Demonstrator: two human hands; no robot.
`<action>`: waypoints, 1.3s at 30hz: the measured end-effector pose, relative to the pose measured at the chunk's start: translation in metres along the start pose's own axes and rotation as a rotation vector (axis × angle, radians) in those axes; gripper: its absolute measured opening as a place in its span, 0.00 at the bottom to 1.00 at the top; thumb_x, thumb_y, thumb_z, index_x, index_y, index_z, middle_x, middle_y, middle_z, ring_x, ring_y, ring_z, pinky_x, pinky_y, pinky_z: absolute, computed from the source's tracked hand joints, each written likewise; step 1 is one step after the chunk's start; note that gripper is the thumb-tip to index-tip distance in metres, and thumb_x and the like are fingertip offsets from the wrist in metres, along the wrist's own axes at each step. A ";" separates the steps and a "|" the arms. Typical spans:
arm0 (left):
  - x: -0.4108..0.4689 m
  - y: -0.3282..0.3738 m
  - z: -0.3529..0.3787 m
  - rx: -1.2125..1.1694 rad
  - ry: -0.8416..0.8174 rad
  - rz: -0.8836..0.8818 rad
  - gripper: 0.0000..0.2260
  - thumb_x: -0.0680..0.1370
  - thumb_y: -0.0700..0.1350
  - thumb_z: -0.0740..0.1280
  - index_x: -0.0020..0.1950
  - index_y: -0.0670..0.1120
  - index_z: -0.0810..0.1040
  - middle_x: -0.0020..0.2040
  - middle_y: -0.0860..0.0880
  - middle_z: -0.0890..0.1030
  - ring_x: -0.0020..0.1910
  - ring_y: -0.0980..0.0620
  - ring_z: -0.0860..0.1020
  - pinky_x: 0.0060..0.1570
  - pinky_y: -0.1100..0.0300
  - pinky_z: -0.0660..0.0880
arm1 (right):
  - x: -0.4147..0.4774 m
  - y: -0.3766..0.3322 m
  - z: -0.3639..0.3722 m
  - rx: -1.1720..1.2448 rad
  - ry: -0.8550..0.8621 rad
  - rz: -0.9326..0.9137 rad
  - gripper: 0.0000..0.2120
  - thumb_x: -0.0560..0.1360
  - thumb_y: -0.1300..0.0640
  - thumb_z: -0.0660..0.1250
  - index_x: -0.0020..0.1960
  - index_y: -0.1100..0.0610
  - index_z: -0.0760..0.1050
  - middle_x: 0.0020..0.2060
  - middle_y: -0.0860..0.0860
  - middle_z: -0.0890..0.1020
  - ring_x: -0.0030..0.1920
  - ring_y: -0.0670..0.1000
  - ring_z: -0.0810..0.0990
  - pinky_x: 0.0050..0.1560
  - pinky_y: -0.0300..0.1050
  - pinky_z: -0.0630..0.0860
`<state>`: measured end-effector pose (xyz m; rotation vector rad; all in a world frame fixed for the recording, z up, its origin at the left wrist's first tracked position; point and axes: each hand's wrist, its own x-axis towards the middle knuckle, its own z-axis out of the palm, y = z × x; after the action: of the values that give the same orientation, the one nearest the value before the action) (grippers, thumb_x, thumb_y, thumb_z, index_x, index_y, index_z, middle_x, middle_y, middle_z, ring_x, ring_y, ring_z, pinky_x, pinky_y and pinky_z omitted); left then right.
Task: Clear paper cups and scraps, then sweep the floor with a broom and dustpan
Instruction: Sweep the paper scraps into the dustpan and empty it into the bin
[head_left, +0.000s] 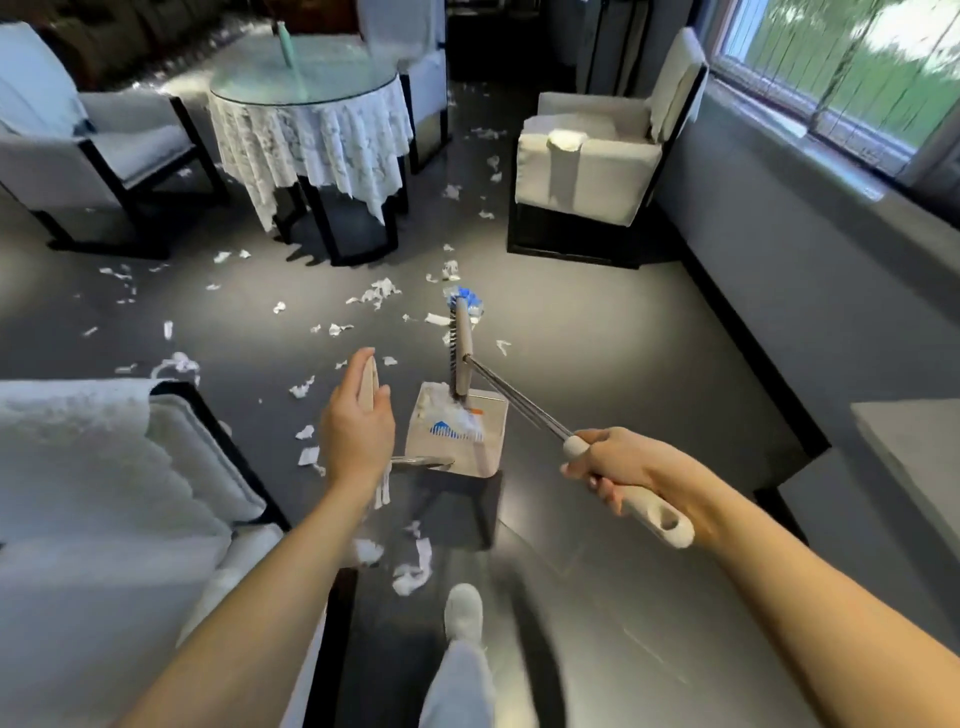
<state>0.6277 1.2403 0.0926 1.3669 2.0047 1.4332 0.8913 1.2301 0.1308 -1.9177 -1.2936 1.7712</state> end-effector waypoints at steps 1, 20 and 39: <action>0.029 0.000 0.014 0.012 0.006 0.010 0.18 0.78 0.40 0.65 0.67 0.51 0.74 0.58 0.47 0.81 0.54 0.44 0.78 0.50 0.58 0.71 | 0.026 -0.020 -0.003 0.000 0.010 -0.016 0.09 0.79 0.66 0.57 0.55 0.57 0.72 0.18 0.48 0.70 0.16 0.44 0.65 0.18 0.32 0.64; 0.525 0.021 0.311 0.027 -0.037 0.072 0.20 0.77 0.35 0.65 0.68 0.45 0.75 0.61 0.44 0.80 0.58 0.40 0.77 0.60 0.51 0.72 | 0.444 -0.346 -0.182 0.259 -0.072 -0.079 0.10 0.80 0.63 0.61 0.53 0.49 0.71 0.23 0.49 0.67 0.20 0.44 0.63 0.19 0.33 0.63; 1.042 0.052 0.594 -0.055 -0.121 0.052 0.21 0.79 0.39 0.64 0.70 0.56 0.71 0.60 0.54 0.76 0.55 0.53 0.74 0.54 0.58 0.72 | 0.859 -0.752 -0.380 0.429 -0.039 -0.173 0.06 0.80 0.64 0.59 0.48 0.53 0.70 0.20 0.47 0.69 0.18 0.42 0.63 0.16 0.32 0.61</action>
<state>0.5635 2.4385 0.1392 1.4561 1.8535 1.3820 0.7973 2.4295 0.1438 -1.4983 -0.9569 1.8235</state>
